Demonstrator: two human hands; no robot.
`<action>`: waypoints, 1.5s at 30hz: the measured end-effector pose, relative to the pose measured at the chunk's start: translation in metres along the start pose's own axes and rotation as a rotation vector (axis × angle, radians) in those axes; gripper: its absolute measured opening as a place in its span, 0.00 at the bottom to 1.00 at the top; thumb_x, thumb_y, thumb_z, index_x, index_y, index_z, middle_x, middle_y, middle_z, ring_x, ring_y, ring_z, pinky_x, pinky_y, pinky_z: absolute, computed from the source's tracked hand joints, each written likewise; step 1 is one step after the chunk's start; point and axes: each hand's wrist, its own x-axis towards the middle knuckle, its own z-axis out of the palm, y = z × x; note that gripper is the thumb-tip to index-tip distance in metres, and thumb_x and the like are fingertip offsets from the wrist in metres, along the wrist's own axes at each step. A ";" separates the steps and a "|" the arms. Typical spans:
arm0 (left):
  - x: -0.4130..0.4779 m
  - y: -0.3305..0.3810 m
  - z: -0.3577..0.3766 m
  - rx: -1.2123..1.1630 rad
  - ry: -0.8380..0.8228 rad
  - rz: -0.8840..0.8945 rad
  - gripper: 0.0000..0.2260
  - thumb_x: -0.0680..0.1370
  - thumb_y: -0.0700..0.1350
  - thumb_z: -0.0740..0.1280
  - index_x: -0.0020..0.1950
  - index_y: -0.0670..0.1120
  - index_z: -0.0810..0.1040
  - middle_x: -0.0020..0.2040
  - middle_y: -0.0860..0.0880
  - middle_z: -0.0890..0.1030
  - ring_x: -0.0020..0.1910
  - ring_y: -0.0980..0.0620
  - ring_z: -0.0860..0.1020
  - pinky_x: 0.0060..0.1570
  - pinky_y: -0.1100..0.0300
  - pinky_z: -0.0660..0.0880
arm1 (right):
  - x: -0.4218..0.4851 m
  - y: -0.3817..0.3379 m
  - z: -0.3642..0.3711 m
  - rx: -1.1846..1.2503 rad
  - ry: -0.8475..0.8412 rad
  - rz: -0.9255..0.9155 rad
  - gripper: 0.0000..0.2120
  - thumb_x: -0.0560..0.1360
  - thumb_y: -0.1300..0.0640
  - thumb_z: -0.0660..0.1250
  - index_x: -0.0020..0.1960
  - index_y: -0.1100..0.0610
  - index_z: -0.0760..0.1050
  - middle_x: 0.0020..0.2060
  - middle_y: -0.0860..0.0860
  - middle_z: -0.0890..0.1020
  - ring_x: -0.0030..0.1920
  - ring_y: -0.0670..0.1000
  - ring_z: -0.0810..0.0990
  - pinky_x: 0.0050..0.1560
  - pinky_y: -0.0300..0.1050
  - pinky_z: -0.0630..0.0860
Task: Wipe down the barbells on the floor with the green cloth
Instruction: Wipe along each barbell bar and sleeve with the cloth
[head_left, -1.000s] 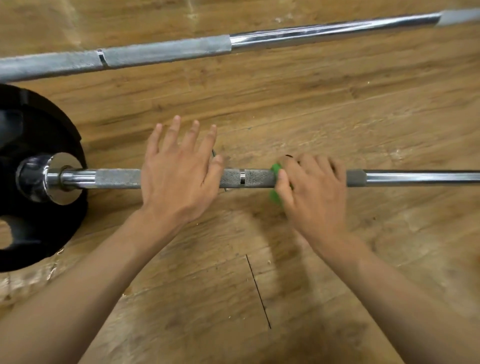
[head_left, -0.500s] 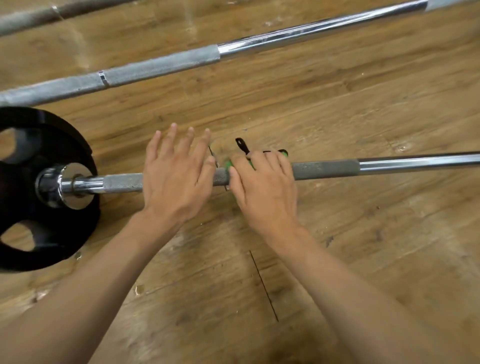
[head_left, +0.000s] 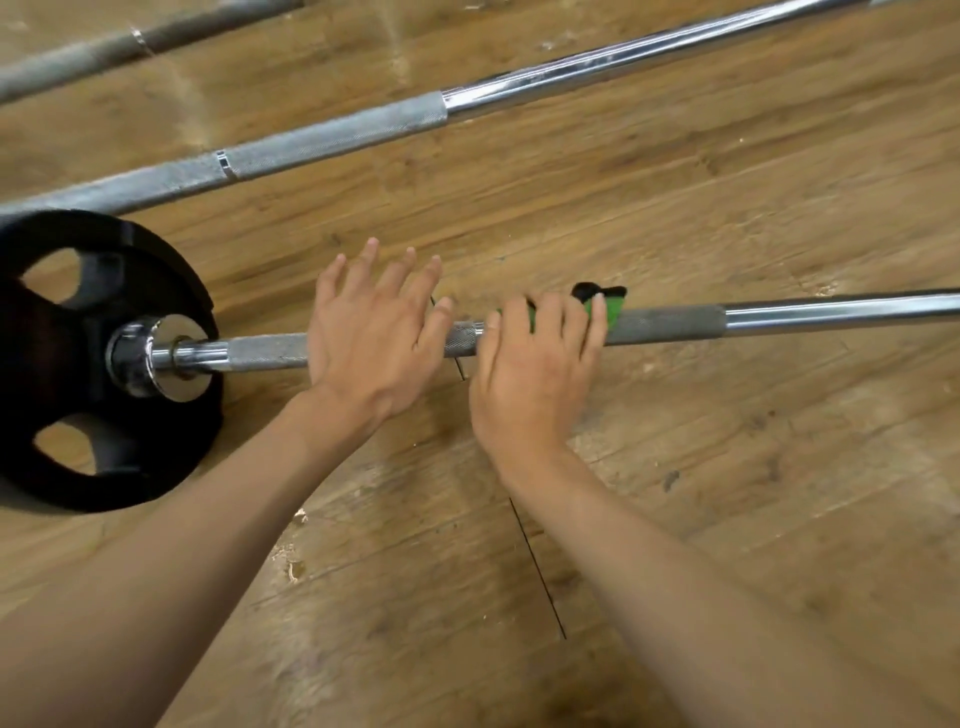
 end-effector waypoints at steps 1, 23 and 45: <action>0.003 -0.001 -0.001 0.000 -0.012 0.008 0.35 0.80 0.60 0.38 0.81 0.53 0.67 0.80 0.47 0.69 0.83 0.41 0.59 0.80 0.43 0.53 | 0.000 -0.001 0.000 0.015 -0.032 -0.085 0.13 0.84 0.52 0.59 0.56 0.57 0.80 0.52 0.55 0.81 0.58 0.60 0.77 0.78 0.59 0.60; 0.003 -0.018 0.000 -0.063 0.139 0.237 0.26 0.84 0.59 0.50 0.70 0.47 0.79 0.71 0.46 0.79 0.72 0.42 0.73 0.69 0.44 0.65 | 0.016 0.065 -0.006 -0.145 -0.083 -0.475 0.21 0.87 0.43 0.57 0.75 0.50 0.73 0.64 0.56 0.79 0.64 0.60 0.77 0.74 0.58 0.65; -0.043 -0.075 0.001 -0.024 0.115 -0.028 0.36 0.83 0.69 0.43 0.85 0.50 0.60 0.82 0.42 0.66 0.84 0.42 0.56 0.82 0.45 0.51 | -0.007 0.006 -0.003 -0.028 -0.037 -0.297 0.15 0.86 0.48 0.57 0.59 0.55 0.80 0.52 0.55 0.80 0.55 0.59 0.76 0.72 0.58 0.64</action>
